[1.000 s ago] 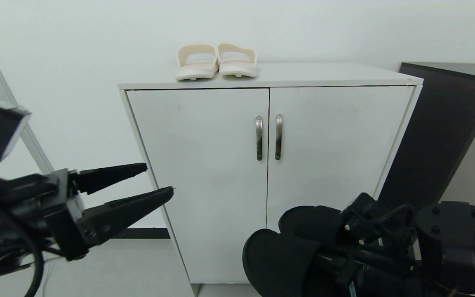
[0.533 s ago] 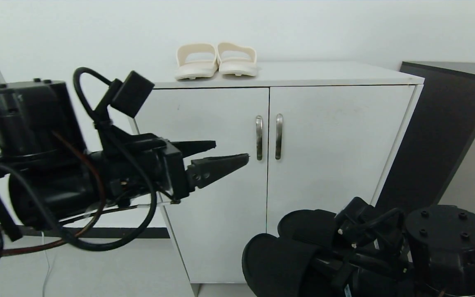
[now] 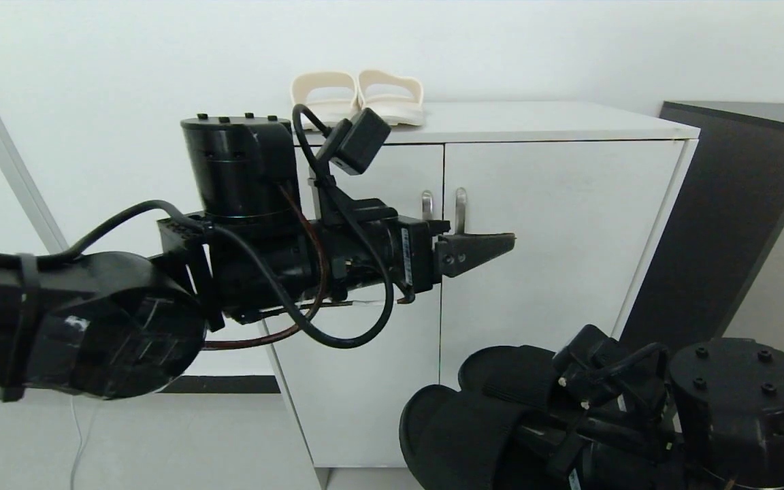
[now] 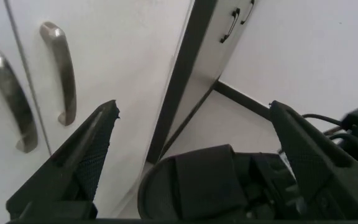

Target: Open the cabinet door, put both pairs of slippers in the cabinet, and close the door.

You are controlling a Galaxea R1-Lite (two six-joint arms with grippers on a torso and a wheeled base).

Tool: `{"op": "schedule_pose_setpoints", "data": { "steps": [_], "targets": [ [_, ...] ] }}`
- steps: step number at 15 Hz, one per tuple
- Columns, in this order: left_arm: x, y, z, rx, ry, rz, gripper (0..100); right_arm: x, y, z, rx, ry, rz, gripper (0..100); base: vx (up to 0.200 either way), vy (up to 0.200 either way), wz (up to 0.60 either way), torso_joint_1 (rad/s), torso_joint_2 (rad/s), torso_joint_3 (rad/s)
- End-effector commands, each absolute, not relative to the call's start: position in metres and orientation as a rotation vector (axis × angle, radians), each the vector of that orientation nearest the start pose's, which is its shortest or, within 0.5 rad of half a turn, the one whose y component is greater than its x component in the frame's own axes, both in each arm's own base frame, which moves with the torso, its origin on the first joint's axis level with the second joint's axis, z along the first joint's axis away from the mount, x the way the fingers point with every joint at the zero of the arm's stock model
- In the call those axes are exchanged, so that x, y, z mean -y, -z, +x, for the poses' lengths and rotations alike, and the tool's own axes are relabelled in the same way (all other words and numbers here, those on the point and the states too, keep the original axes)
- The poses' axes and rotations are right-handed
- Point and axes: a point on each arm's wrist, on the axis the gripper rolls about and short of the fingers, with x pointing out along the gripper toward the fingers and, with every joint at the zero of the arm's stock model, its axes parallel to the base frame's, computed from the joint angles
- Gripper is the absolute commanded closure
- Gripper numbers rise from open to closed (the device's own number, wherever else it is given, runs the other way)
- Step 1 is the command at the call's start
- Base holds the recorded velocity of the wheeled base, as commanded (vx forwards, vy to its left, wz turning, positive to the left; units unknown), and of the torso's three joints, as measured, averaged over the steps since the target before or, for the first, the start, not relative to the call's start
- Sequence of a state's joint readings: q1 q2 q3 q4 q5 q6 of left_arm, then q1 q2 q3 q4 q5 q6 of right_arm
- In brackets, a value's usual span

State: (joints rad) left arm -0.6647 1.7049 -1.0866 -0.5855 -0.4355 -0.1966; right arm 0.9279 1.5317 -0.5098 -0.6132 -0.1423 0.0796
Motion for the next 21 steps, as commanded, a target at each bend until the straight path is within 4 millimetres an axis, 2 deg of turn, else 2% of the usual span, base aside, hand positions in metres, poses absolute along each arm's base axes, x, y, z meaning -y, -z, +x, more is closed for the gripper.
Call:
{"op": "schedule_pose_setpoints", "data": {
  "steps": [1, 5, 12, 17, 21],
  "targets": [
    [0.219, -0.245, 0.262, -0.173, 1.095, -0.177, 0, -0.188, -0.15, 0.145, -0.389, -0.759, -0.138, 100, 0.0, 0.0, 0.0, 0.0, 0.0, 0.0],
    [0.221, -0.244, 0.27, -0.201, 1.135, -0.216, 0, -0.188, -0.149, 0.145, -0.392, -0.759, -0.138, 100, 0.0, 0.0, 0.0, 0.0, 0.0, 0.0],
    [0.219, -0.235, 0.31, -0.207, 1.055, -0.23, 0, -0.188, -0.149, 0.145, -0.392, -0.758, -0.137, 100, 0.0, 0.0, 0.0, 0.0, 0.0, 0.0],
    [0.226, -0.236, 0.328, -0.21, 0.996, -0.229, 0, -0.188, -0.149, 0.145, -0.393, -0.756, -0.135, 100, 0.0, 0.0, 0.0, 0.0, 0.0, 0.0],
    [0.23, -0.232, 0.333, -0.217, 0.991, -0.229, 0, -0.188, -0.15, 0.145, -0.391, -0.756, -0.133, 100, 0.0, 0.0, 0.0, 0.0, 0.0, 0.0]
  ]
}}
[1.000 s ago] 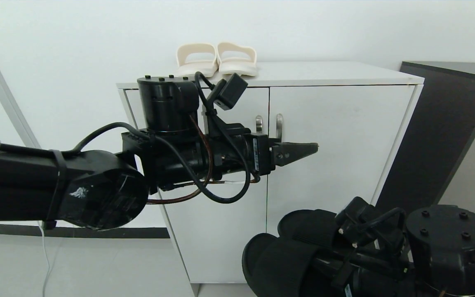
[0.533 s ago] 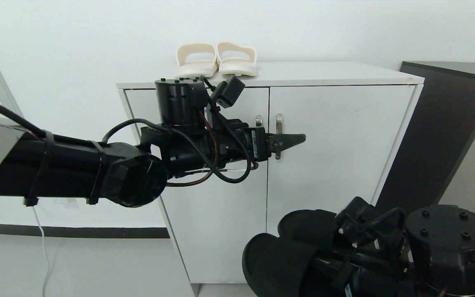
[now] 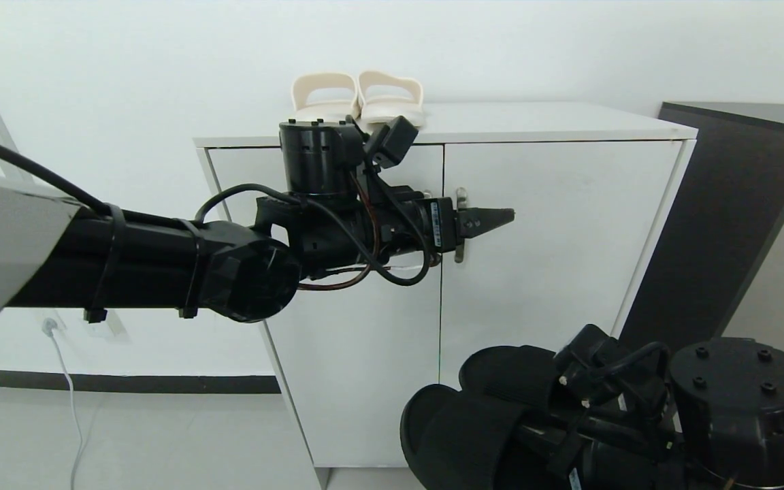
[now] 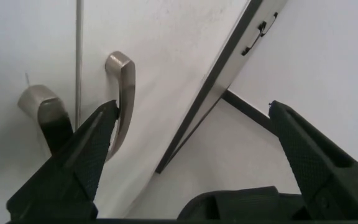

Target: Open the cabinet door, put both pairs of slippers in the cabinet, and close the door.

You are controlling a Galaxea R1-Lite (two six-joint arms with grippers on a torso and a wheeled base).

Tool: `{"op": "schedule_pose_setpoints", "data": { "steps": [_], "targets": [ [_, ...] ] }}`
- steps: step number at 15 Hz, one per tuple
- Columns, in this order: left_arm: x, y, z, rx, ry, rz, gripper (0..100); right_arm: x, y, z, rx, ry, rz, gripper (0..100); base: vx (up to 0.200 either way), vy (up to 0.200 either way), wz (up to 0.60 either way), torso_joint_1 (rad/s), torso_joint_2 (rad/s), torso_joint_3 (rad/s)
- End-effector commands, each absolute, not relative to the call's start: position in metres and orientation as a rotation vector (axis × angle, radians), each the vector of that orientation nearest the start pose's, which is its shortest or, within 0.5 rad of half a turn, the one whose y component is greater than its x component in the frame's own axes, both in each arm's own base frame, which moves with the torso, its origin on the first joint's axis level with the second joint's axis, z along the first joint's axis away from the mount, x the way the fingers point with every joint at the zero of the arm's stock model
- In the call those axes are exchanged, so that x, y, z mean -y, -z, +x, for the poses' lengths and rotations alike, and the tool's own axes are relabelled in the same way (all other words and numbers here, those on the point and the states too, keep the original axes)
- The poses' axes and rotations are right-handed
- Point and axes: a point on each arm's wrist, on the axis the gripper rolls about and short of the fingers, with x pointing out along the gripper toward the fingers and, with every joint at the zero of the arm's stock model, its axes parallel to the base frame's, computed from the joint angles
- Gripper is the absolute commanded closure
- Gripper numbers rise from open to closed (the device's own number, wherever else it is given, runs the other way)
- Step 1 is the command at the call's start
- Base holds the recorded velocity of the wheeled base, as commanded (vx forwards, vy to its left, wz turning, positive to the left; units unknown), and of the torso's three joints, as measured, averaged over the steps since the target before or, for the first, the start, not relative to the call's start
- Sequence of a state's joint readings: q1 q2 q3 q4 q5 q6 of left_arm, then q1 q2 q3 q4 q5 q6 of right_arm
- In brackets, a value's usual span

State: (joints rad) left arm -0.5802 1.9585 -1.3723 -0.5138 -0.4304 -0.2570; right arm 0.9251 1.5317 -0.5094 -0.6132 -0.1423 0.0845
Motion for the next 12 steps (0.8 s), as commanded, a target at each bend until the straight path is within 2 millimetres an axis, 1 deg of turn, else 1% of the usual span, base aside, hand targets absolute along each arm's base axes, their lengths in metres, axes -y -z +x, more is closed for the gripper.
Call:
{"op": "schedule_pose_setpoints", "data": {
  "steps": [1, 4, 5, 9, 10, 12],
  "targets": [
    [0.23, -0.231, 0.333, -0.22, 0.991, -0.228, 0, -0.188, -0.15, 0.145, -0.391, -0.756, -0.133, 100, 0.0, 0.0, 0.0, 0.0, 0.0, 0.0],
    [0.232, -0.229, 0.333, -0.226, 0.993, -0.226, 0, -0.188, -0.15, 0.145, -0.392, -0.756, -0.134, 100, 0.0, 0.0, 0.0, 0.0, 0.0, 0.0],
    [0.232, -0.227, 0.333, -0.23, 0.993, -0.227, 100, -0.188, -0.15, 0.145, -0.392, -0.757, -0.134, 100, 0.0, 0.0, 0.0, 0.0, 0.0, 0.0],
    [0.23, -0.228, 0.331, -0.23, 0.991, -0.227, 100, -0.188, -0.15, 0.145, -0.392, -0.756, -0.134, 100, 0.0, 0.0, 0.0, 0.0, 0.0, 0.0],
    [0.23, -0.226, 0.328, -0.236, 0.99, -0.225, 100, -0.188, -0.149, 0.145, -0.394, -0.757, -0.133, 100, 0.0, 0.0, 0.0, 0.0, 0.0, 0.0],
    [0.227, -0.231, 0.314, -0.235, 1.004, -0.222, 100, -0.186, -0.147, 0.144, -0.403, -0.76, -0.134, 100, 0.0, 0.0, 0.0, 0.0, 0.0, 0.0]
  ]
}}
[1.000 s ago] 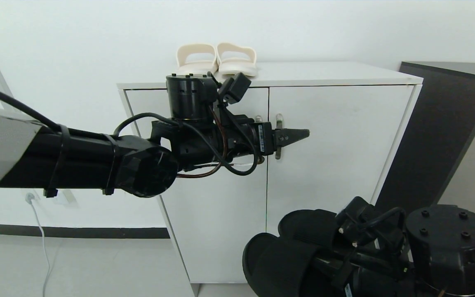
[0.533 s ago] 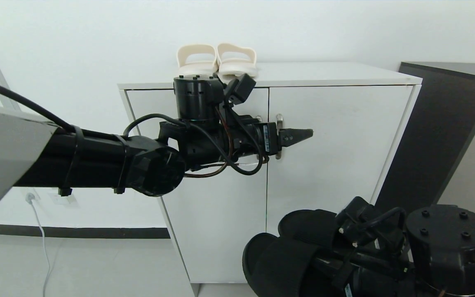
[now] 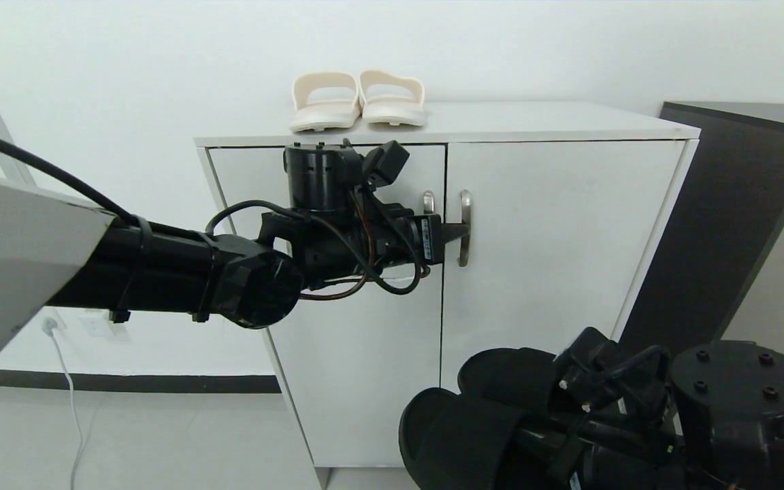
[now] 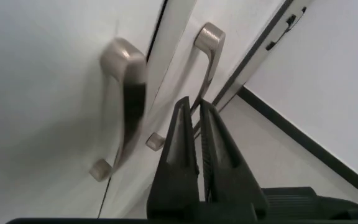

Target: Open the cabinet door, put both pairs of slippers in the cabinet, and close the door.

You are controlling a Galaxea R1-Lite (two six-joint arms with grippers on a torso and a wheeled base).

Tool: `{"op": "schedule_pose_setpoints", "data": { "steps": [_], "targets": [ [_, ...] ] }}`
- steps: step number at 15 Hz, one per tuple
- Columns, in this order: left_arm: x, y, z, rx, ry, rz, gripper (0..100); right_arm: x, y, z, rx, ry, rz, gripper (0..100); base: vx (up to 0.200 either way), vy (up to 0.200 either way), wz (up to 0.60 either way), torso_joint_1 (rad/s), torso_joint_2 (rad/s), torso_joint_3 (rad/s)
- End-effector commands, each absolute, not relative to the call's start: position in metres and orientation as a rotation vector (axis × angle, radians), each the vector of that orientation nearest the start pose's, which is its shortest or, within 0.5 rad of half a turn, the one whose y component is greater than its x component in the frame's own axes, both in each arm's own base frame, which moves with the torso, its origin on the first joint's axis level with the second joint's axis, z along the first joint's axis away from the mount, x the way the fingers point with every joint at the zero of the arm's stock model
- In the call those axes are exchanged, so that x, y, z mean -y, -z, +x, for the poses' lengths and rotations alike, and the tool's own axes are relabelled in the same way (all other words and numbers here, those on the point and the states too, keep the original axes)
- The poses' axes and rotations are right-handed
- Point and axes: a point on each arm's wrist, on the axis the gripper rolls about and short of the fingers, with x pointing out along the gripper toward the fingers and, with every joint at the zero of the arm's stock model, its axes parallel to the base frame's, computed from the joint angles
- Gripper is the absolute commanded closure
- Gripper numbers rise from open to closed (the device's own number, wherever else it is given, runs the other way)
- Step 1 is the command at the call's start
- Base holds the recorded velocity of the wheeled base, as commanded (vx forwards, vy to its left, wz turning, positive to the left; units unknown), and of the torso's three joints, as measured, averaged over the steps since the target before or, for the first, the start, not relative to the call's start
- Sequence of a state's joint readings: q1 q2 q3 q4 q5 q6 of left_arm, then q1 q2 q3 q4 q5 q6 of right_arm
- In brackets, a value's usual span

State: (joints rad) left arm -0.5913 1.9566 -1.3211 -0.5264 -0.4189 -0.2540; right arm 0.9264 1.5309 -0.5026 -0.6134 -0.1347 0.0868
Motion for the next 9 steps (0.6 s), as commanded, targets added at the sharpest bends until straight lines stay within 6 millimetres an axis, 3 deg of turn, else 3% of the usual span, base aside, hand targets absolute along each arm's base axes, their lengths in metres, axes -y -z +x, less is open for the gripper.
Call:
{"op": "schedule_pose_setpoints", "data": {
  "steps": [1, 5, 9],
  "targets": [
    [0.226, -0.237, 0.305, -0.227, 1.02, -0.224, 100, -0.186, -0.147, 0.143, -0.407, -0.78, -0.133, 100, 0.0, 0.0, 0.0, 0.0, 0.0, 0.0],
    [0.223, -0.238, 0.279, -0.248, 1.051, -0.217, 100, -0.175, -0.151, 0.131, -0.401, -0.889, -0.112, 100, 0.0, 0.0, 0.0, 0.0, 0.0, 0.0],
    [0.205, -0.243, 0.244, -0.256, 1.073, -0.215, 100, -0.171, -0.152, 0.126, -0.398, -0.92, -0.111, 100, 0.0, 0.0, 0.0, 0.0, 0.0, 0.0]
  ]
}}
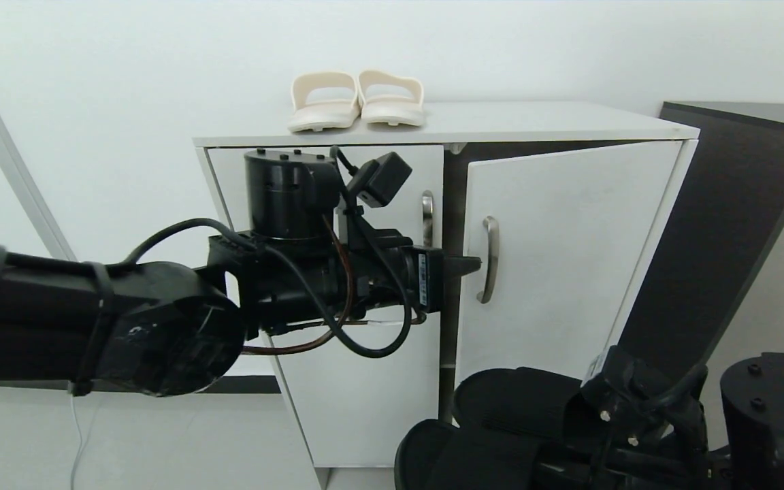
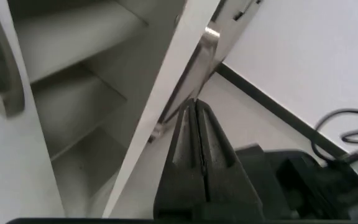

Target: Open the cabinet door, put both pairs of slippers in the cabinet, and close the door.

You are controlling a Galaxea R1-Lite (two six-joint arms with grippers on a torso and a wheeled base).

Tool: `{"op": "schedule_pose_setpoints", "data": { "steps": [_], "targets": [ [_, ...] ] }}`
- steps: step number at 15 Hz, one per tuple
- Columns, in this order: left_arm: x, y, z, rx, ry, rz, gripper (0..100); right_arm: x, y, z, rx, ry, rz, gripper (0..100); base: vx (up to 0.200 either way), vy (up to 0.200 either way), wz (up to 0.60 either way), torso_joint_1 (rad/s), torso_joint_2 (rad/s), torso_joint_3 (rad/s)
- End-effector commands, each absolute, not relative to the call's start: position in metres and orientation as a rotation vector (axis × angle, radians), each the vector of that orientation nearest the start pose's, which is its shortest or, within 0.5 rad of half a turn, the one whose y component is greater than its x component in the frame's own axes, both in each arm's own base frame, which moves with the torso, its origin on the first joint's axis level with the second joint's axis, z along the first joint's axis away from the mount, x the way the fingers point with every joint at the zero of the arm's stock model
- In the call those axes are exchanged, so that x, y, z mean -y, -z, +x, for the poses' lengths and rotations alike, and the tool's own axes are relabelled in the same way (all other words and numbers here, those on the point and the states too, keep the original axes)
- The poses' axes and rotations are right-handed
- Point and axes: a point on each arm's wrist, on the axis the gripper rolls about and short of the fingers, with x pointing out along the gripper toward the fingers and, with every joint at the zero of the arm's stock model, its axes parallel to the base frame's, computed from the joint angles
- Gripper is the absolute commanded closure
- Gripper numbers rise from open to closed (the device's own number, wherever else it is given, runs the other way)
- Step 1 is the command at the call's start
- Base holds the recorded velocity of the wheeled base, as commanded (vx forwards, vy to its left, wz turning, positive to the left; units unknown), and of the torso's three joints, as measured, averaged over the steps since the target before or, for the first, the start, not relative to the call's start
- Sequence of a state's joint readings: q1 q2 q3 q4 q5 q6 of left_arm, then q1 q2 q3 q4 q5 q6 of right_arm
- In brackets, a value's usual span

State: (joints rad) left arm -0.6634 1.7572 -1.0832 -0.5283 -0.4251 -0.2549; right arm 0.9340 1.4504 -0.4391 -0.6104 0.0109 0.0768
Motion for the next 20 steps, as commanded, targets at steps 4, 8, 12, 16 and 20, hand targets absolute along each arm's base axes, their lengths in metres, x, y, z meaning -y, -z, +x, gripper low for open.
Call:
{"op": "schedule_pose_setpoints", "data": {
  "steps": [4, 8, 12, 16, 20],
  "targets": [
    [0.194, -0.245, 0.247, -0.268, 1.04, -0.251, 100, -0.176, -0.151, 0.117, -0.395, -0.961, -0.135, 100, 0.0, 0.0, 0.0, 0.0, 0.0, 0.0],
    [0.212, -0.233, 0.286, -0.228, 1.016, -0.318, 100, -0.177, -0.146, 0.109, -0.412, -0.991, -0.154, 100, 0.0, 0.0, 0.0, 0.0, 0.0, 0.0],
    [0.231, -0.223, 0.315, -0.235, 0.948, -0.399, 100, -0.177, -0.141, 0.103, -0.431, -1.011, -0.17, 100, -0.05, 0.0, 0.0, -0.001, 0.0, 0.002],
    [0.247, -0.219, 0.312, -0.244, 0.986, -0.396, 100, -0.177, -0.138, 0.1, -0.441, -1.025, -0.18, 100, -0.2, 0.0, 0.0, 0.004, 0.0, 0.002],
    [0.284, -0.221, 0.276, -0.244, 1.108, -0.367, 100, -0.177, -0.135, 0.097, -0.444, -1.039, -0.196, 100, -0.15, 0.0, 0.0, 0.001, 0.0, 0.004]
  ]
}}
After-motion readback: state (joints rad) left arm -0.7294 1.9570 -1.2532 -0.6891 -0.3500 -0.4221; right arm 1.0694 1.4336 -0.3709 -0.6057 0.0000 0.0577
